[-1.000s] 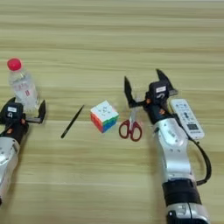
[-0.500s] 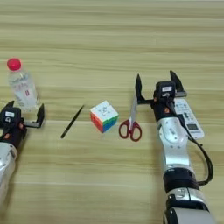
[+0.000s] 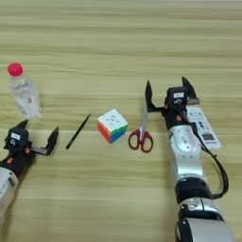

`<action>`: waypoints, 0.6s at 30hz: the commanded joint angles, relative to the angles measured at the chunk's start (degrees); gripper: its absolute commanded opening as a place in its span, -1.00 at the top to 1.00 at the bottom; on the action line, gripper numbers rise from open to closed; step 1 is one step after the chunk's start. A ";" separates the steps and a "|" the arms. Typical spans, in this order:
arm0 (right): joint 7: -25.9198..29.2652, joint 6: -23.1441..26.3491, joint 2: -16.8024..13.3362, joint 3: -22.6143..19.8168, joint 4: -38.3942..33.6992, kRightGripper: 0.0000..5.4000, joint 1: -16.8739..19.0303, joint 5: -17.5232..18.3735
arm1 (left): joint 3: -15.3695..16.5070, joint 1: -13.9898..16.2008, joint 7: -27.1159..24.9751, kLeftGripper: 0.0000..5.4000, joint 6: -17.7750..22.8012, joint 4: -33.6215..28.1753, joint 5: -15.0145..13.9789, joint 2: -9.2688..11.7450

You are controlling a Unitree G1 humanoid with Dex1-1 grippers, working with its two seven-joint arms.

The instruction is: Move the objects on the table

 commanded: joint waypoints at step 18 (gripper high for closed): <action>-2.26 0.06 -0.22 -0.23 4.59 -0.99 -2.52 -0.59 | -4.80 -0.49 -5.18 -1.00 3.03 -7.52 0.57 1.62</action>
